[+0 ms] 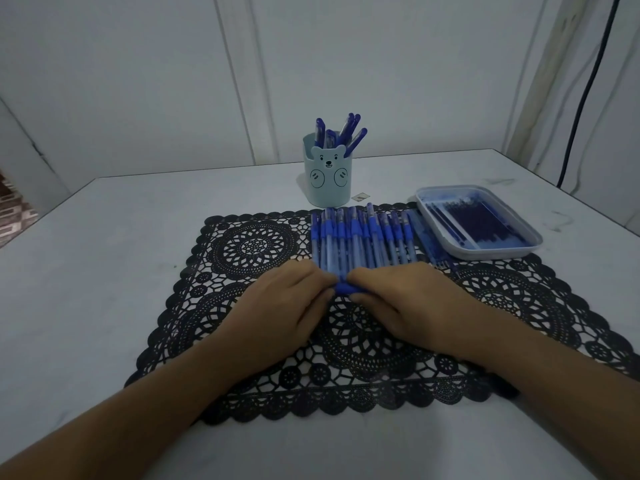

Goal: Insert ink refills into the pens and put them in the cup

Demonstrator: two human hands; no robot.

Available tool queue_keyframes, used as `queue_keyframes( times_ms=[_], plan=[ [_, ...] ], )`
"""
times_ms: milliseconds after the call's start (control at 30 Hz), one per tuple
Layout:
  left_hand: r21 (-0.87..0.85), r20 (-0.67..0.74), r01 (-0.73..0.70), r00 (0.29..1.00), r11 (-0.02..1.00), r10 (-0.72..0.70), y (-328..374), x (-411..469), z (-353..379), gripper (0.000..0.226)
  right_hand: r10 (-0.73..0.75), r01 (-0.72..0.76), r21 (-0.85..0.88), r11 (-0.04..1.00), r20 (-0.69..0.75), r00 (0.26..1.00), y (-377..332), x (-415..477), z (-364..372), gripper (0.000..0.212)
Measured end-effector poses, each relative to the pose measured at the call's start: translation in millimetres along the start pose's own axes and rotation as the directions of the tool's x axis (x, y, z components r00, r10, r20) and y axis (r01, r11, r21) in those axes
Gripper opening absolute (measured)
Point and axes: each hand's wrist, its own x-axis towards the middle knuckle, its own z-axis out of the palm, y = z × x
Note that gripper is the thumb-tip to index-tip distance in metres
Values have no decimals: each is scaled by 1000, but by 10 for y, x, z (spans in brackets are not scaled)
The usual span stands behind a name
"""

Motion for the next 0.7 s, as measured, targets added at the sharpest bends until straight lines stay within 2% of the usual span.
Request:
queue_keyframes(
  times_ms=[200,467,600,700],
  plan=[
    [-25,-14,-30,999,999,30,-17,-8,1,30,37,-37,43,998,-1,999,-27,-20,-49,22],
    [62,-89,-41,995,997,47,1,4,12,28,90,-89,-43,995,13,996,-96,-24,-58,39],
    [81,-115,-56,991,995,65,21,4,10,28,163,-171,47,984,137,977,-114,-7,-99,32],
    [61,-111,-52,992,997,59,23,1,5,28,155,-169,93,981,141,978,-113,0,-144,30]
  ],
)
